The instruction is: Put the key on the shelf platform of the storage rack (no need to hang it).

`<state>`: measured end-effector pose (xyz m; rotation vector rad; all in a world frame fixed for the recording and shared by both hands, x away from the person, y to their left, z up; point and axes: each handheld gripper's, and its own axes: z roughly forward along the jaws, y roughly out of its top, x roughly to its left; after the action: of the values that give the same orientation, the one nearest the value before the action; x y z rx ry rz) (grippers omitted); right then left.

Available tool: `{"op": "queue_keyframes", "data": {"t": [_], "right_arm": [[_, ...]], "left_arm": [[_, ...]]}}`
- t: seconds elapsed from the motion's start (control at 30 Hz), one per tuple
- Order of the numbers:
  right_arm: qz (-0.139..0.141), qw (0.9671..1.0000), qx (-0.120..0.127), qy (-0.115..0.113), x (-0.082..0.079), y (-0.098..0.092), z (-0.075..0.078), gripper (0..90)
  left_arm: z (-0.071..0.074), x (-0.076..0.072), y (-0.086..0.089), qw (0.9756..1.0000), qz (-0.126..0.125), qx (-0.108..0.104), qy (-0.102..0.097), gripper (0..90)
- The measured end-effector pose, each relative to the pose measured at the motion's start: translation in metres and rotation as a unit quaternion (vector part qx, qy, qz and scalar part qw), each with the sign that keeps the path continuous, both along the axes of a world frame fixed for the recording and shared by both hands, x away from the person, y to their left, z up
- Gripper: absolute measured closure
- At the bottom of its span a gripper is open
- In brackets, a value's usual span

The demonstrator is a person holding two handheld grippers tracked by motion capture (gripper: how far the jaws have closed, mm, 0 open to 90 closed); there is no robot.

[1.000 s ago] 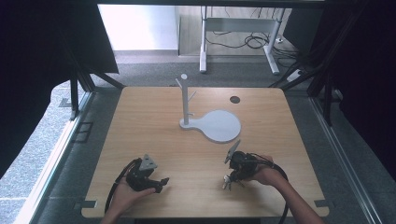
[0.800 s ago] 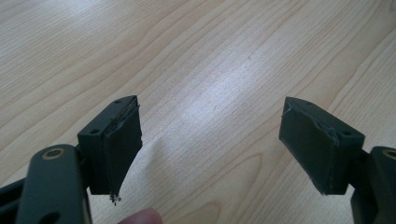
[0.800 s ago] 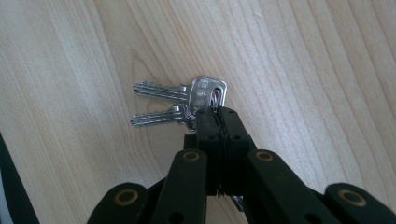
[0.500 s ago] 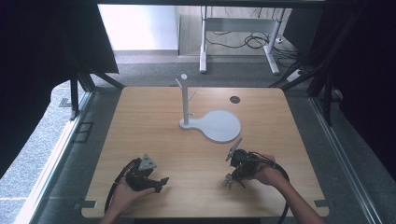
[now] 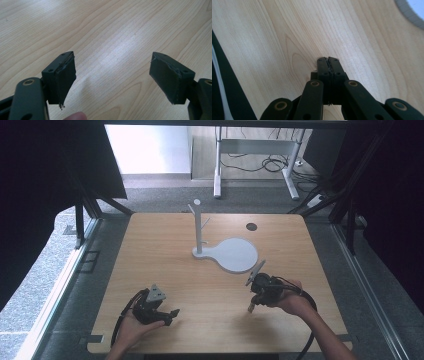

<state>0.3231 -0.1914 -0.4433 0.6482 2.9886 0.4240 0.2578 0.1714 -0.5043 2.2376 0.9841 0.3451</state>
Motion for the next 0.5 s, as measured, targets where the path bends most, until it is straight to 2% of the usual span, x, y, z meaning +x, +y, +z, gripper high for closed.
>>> {"op": "queue_keyframes", "data": {"t": [0.3,0.5], "right_arm": [[0.0,0.9999,0.005,-0.014,0.002,-0.001,0.018,89.5],[-0.004,0.9998,0.011,-0.016,0.005,-0.002,0.025,89.5]], "left_arm": [[0.001,0.0,0.001,1.0,0.001,0.0,-0.001,21.4],[0.001,0.0,0.002,1.0,0.002,-0.002,-0.001,21.4]]}}
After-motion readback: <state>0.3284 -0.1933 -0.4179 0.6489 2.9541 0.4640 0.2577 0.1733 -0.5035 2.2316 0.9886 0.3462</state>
